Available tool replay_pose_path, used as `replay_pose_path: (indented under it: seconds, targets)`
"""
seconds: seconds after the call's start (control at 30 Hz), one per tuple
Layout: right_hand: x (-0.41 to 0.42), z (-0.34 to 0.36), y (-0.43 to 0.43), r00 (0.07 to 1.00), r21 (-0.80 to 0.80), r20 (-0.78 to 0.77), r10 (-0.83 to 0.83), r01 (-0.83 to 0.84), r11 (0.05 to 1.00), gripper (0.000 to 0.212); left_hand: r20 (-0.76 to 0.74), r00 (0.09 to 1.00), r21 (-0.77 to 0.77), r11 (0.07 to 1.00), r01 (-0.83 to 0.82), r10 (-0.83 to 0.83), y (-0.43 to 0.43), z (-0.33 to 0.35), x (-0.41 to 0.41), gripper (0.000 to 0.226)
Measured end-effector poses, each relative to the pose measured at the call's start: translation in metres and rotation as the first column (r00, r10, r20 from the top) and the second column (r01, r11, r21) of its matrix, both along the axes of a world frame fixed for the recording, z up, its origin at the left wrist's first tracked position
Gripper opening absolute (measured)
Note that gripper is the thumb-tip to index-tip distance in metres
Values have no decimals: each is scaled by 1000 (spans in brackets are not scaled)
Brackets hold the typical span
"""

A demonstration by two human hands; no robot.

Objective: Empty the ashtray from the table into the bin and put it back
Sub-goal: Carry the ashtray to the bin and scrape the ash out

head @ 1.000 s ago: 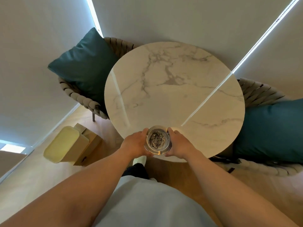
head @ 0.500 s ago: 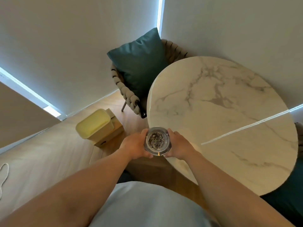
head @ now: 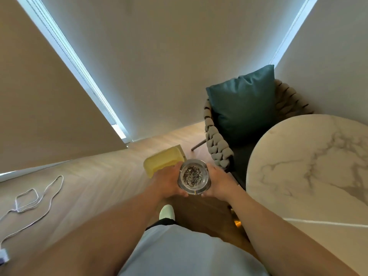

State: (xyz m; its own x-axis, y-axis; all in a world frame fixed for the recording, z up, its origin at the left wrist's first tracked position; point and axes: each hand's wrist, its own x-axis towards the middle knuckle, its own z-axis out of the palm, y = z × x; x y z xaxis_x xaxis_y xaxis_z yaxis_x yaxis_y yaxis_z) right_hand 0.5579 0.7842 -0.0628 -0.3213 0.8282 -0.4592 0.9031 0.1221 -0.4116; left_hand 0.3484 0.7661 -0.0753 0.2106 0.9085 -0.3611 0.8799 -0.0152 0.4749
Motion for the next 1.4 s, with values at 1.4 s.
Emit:
replay_pose_path:
  seconds: [1.4]
  targets:
    - [-104, -128, 140, 945, -235, -75, 319, -328, 915, 121, 9, 918, -191, 902, -387, 395, 58, -104, -84, 107]
